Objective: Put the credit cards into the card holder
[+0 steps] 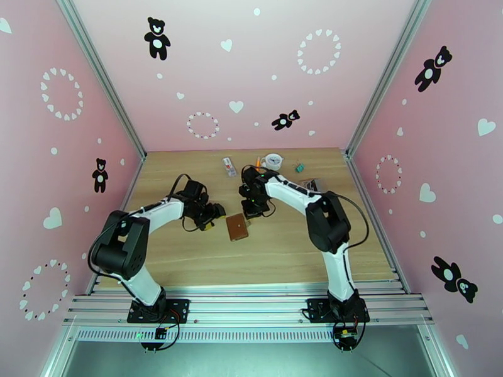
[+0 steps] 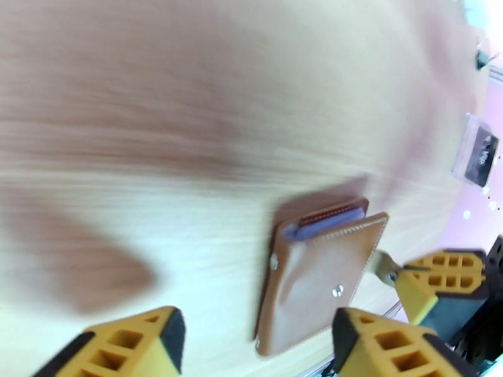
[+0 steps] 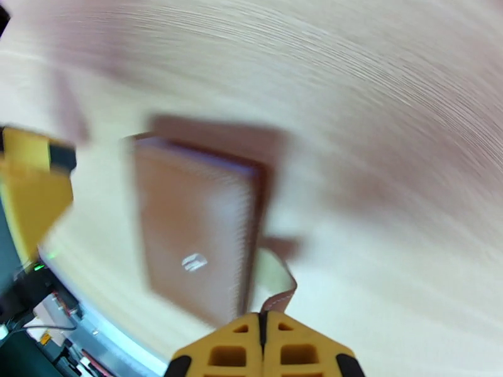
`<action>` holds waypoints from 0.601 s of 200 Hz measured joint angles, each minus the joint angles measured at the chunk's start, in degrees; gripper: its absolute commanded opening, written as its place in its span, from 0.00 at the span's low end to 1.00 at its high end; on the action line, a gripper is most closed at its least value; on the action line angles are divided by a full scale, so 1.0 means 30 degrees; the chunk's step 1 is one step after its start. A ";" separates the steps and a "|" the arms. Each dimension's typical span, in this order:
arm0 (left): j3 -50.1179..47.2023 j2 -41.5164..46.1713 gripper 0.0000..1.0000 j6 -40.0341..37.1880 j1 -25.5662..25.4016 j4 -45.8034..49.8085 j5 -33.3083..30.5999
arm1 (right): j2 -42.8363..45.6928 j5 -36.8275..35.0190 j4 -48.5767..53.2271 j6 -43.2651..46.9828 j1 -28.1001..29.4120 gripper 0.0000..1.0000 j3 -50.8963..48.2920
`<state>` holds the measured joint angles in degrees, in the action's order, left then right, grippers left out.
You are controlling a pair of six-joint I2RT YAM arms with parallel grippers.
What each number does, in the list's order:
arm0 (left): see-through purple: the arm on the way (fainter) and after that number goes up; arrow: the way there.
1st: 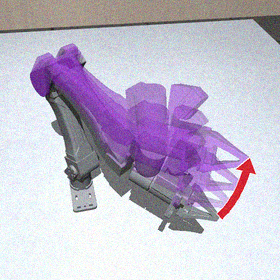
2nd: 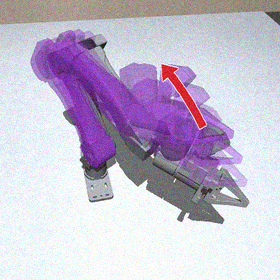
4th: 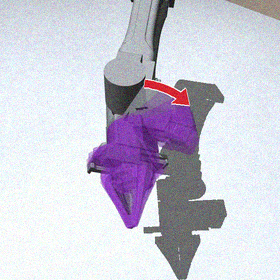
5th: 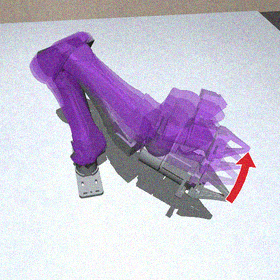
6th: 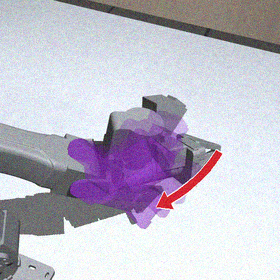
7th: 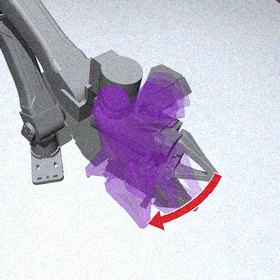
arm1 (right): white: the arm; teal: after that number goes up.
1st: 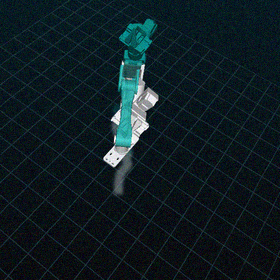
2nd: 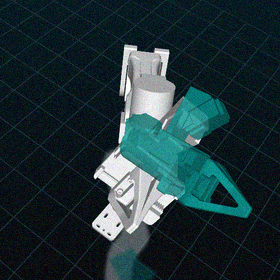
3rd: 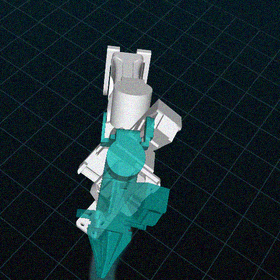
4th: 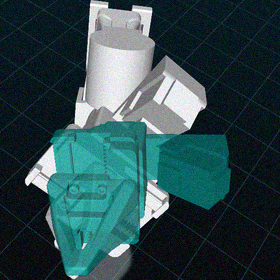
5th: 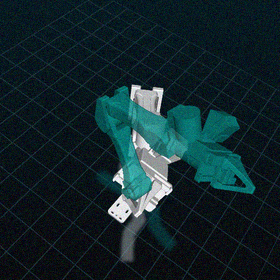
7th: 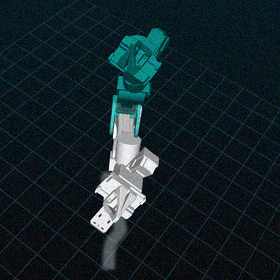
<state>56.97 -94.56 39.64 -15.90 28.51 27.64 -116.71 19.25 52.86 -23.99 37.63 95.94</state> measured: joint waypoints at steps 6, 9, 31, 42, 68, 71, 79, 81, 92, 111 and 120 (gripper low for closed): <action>0.0109 0.0444 0.71 -0.0015 0.0044 0.0233 -0.0131 | 0.0641 0.0364 -0.0153 -0.0204 0.0000 0.00 -0.0189; 0.0168 0.0670 0.71 -0.0015 0.0044 0.0342 -0.0204 | 0.0991 0.0597 -0.0233 -0.0313 0.0007 0.00 -0.0248; 0.0350 0.1974 0.71 -0.0007 0.0058 0.0758 -0.0532 | 0.3249 0.2062 -0.1115 -0.1712 0.0197 0.00 -0.0415; 0.0350 0.2273 0.70 0.0000 0.0058 0.0991 -0.0678 | 0.4167 0.2463 -0.1552 -0.2557 0.0452 0.00 -0.0415; 0.0313 0.2448 0.70 0.0015 0.0058 0.1545 -0.1027 | 0.4692 0.2688 -0.2157 -0.3963 0.1479 0.00 -0.0415; 0.0306 0.2455 0.70 0.0007 0.0058 0.1581 -0.1049 | 0.4619 0.2616 -0.2157 -0.4044 0.1559 0.00 -0.0415; 0.0299 0.2470 0.69 0.0015 0.0058 0.1690 -0.1100 | 0.4371 0.2477 -0.2186 -0.4284 0.1814 0.00 -0.0423; 0.0299 0.2470 0.68 0.0007 0.0058 0.1705 -0.1100 | 0.4284 0.2463 -0.2215 -0.4364 0.1880 0.00 -0.0430; 0.0291 0.2470 0.67 0.0000 0.0058 0.1829 -0.1100 | 0.3891 0.2324 -0.2470 -0.4714 0.2040 0.00 -0.0495; 0.0277 0.2470 0.65 0.0000 0.0058 0.1865 -0.1166 | 0.3220 0.2178 -0.2907 -0.5195 0.2011 0.00 -0.0488; 0.0277 0.2470 0.63 -0.0015 0.0058 0.1872 -0.1188 | 0.2892 0.2164 -0.3075 -0.5399 0.1960 0.00 -0.0459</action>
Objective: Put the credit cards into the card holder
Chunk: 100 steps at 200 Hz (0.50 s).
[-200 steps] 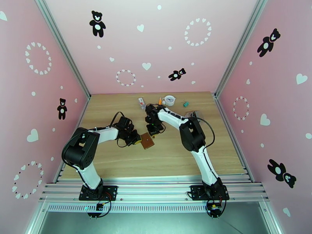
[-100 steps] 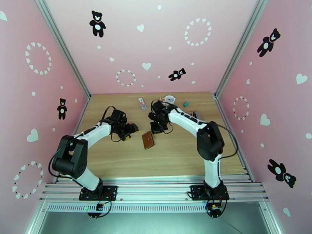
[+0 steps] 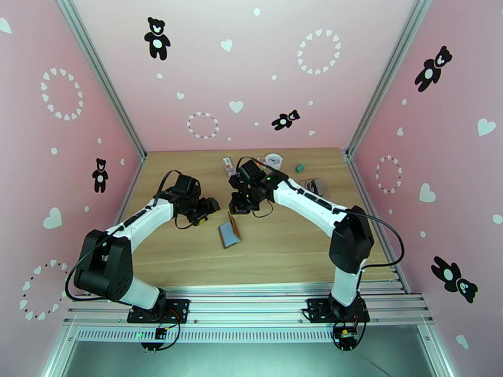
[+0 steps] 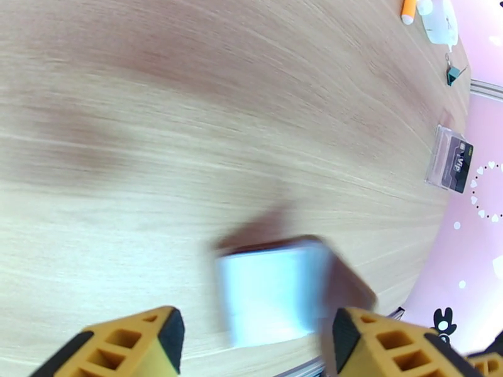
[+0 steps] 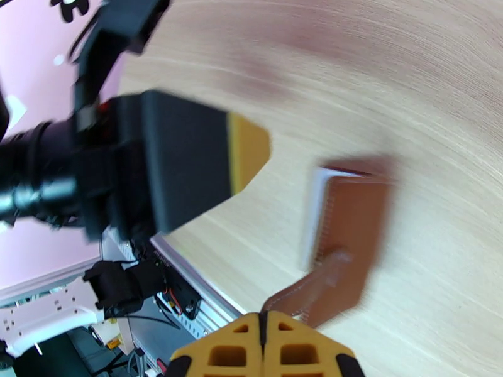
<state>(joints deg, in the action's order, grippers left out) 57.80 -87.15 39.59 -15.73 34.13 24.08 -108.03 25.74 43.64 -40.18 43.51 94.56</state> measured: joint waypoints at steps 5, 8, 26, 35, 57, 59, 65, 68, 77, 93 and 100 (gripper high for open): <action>0.0000 0.0000 0.62 0.0000 0.0000 0.0007 -0.0036 | -0.0146 -0.0036 -0.0058 -0.0102 -0.0007 0.00 0.0007; 0.0000 0.0000 0.62 0.0000 0.0000 0.0015 -0.0044 | -0.0219 -0.0058 -0.0102 -0.0138 -0.0022 0.00 0.0015; 0.0000 0.0000 0.58 0.0000 0.0000 0.0299 -0.0262 | -0.0539 -0.0342 -0.0160 -0.0444 -0.0073 0.00 0.0015; 0.0007 0.0000 0.54 -0.0066 0.0000 0.0517 -0.0401 | -0.0583 -0.0503 -0.0153 -0.0612 -0.0153 0.00 0.0015; 0.0007 -0.0029 0.42 -0.0087 0.0000 0.0765 -0.0554 | -0.0590 -0.0911 -0.0168 -0.0976 -0.0284 0.00 0.0007; 0.0000 -0.0029 0.41 0.0007 0.0007 0.0780 -0.0539 | -0.0590 -0.0940 -0.0160 -0.0984 -0.0313 0.00 0.0000; -0.0022 -0.0051 0.38 0.0015 0.0000 0.0772 -0.0525 | -0.0590 -0.1049 -0.0175 -0.1049 -0.0386 0.00 -0.0029; -0.0036 -0.0058 0.37 -0.0124 0.0007 0.0758 -0.0510 | -0.0590 -0.1107 -0.0175 -0.1071 -0.0423 0.00 -0.0051; -0.0124 -0.0073 0.33 -0.0051 0.0000 0.0692 -0.0466 | -0.0590 -0.1246 -0.0189 -0.1122 -0.0539 0.00 -0.0153; -0.0197 -0.0211 0.27 -0.0087 0.0000 0.0627 -0.0379 | -0.0590 -0.1413 -0.0189 -0.1202 -0.0685 0.00 -0.0393; -0.0197 -0.0299 0.24 -0.0168 -0.0007 0.0554 -0.0364 | -0.0590 -0.1486 -0.0182 -0.1260 -0.0750 0.00 -0.0488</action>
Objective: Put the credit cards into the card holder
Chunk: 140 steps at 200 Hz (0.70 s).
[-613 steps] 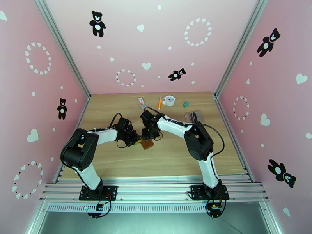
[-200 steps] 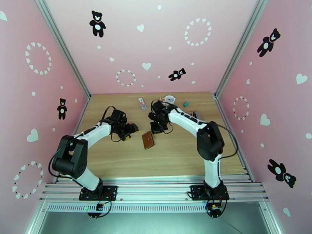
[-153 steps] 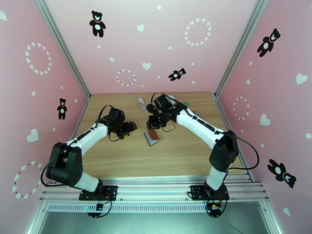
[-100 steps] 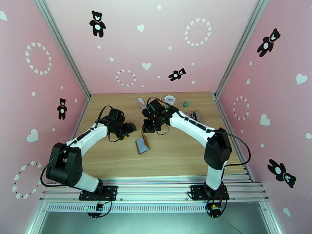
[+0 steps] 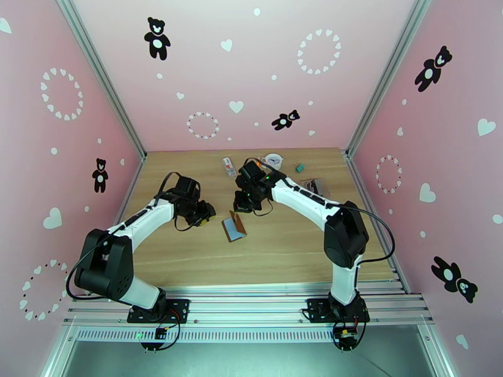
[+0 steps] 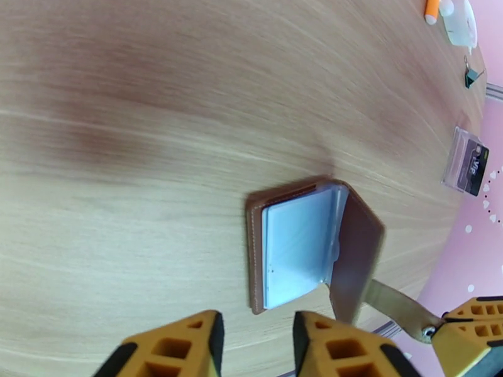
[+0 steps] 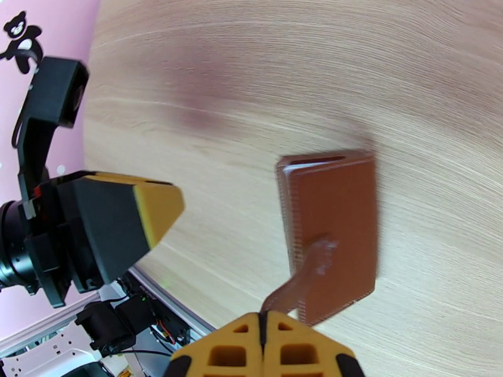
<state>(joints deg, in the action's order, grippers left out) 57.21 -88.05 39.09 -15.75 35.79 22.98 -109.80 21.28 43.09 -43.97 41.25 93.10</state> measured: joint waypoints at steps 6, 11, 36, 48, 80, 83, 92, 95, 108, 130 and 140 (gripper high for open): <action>0.0000 -0.0058 0.22 -0.0036 -0.0036 -0.0073 0.0044 | 0.0000 -0.0066 0.0007 -0.0007 -0.0036 0.00 -0.0087; 0.0000 -0.0117 0.20 -0.0102 -0.0044 -0.0138 0.0124 | 0.0000 -0.0102 0.0007 -0.0015 -0.0044 0.00 -0.0146; 0.0007 -0.0532 0.13 -0.0182 -0.0284 -0.0532 0.0546 | 0.0000 -0.0255 0.0022 -0.0015 -0.0058 0.00 -0.0306; 0.0058 -0.0903 0.11 -0.0117 -0.0605 -0.0758 0.0707 | 0.0000 -0.0335 0.0036 -0.0007 -0.0109 0.00 -0.0328; 0.0131 -0.2004 0.08 0.0051 -0.1523 -0.1268 0.1049 | 0.0000 -0.0801 0.0248 0.0007 -0.0248 0.00 -0.0415; 0.0131 -0.2084 0.08 0.0051 -0.1588 -0.1290 0.1078 | -0.0007 -0.0831 0.0270 0.0007 -0.0270 0.00 -0.0437; 0.0138 -0.2280 0.06 0.0131 -0.1734 -0.1341 0.1151 | 0.0007 -0.0998 0.0313 0.0022 -0.0379 0.00 -0.0590; 0.0138 -0.2331 0.06 0.0146 -0.1785 -0.1355 0.1188 | 0.0007 -0.1064 0.0313 0.0015 -0.0430 0.00 -0.0656; 0.0262 -0.2550 0.05 0.0204 -0.1953 -0.1406 0.1282 | 0.0015 -0.1319 0.0393 0.0015 -0.0648 0.00 -0.1005; 0.0809 -0.3147 0.05 0.0284 -0.2215 -0.1756 0.1617 | 0.0015 -0.1698 0.0561 0.0102 -0.0991 0.00 -0.1552; 0.1093 -0.3541 0.05 0.0350 -0.2361 -0.1960 0.1734 | 0.0022 -0.1880 0.0670 0.0175 -0.1151 0.00 -0.1734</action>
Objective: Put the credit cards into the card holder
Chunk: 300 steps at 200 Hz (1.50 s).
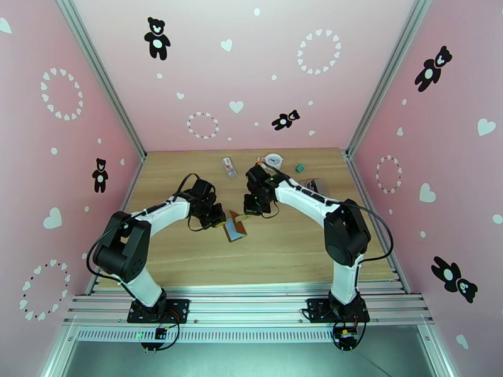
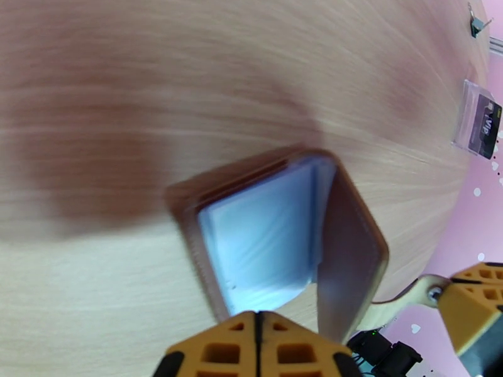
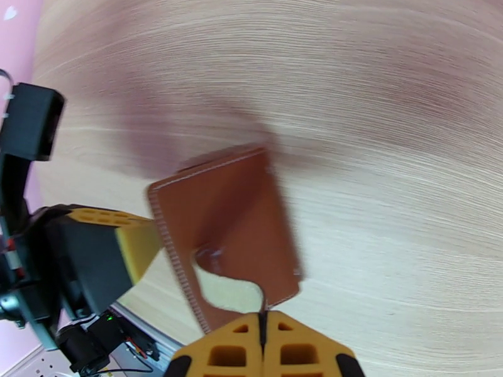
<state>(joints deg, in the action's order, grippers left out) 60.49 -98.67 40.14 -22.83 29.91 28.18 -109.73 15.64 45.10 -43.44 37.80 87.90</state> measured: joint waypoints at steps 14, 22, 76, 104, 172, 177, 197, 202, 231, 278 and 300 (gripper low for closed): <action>0.0270 -0.0495 0.05 0.0102 -0.0219 -0.0284 0.0117 | 0.0007 -0.0204 0.0080 0.0117 -0.0146 0.00 -0.0182; 0.0415 -0.0780 0.05 0.0197 -0.0357 -0.0357 0.0197 | 0.0022 -0.0357 0.0087 0.0175 -0.0226 0.00 -0.0299; 0.1821 -0.3009 0.06 0.0721 -0.1311 -0.1064 0.0554 | 0.0117 -0.0634 0.0138 0.0466 -0.0692 0.00 -0.1173; 0.2885 -0.3883 0.06 0.0860 -0.1851 -0.1333 0.0597 | 0.0117 -0.0787 0.0226 0.0721 -0.0947 0.00 -0.1537; 0.3417 -0.5085 0.06 0.0860 -0.2390 -0.1654 0.0685 | 0.0379 -0.0947 0.0641 0.1392 -0.2222 0.25 -0.1953; 0.3417 -0.5115 0.06 0.0860 -0.2390 -0.1668 0.0692 | 0.0510 -0.0947 0.0663 0.1253 -0.2419 0.29 -0.1953; 0.3490 -0.5173 0.06 0.0831 -0.2390 -0.1617 0.0692 | 0.1209 -0.0882 0.0583 0.1304 -0.3096 0.35 -0.1945; 0.3541 -0.5202 0.06 0.0816 -0.2397 -0.1559 0.0685 | 0.1428 -0.0845 0.0568 0.1326 -0.3257 0.35 -0.1923; 0.3796 -0.5362 0.06 0.0685 -0.2426 -0.1246 0.0678 | 0.2069 0.0313 -0.0233 0.0954 -0.3351 0.25 -0.1392; 0.3876 -0.5413 0.06 0.0590 -0.2441 -0.1173 0.0670 | 0.1260 0.2769 -0.1829 -0.0007 -0.1770 0.04 -0.0947; 0.3876 -0.5413 0.06 0.0481 -0.2441 -0.1173 0.0670 | 0.0160 0.3184 -0.1931 -0.0029 -0.1078 0.03 -0.0947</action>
<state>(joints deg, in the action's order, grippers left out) 72.12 -114.91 41.58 -30.15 26.39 30.20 -109.25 25.19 39.31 -43.53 34.57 85.06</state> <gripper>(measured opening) 0.065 0.045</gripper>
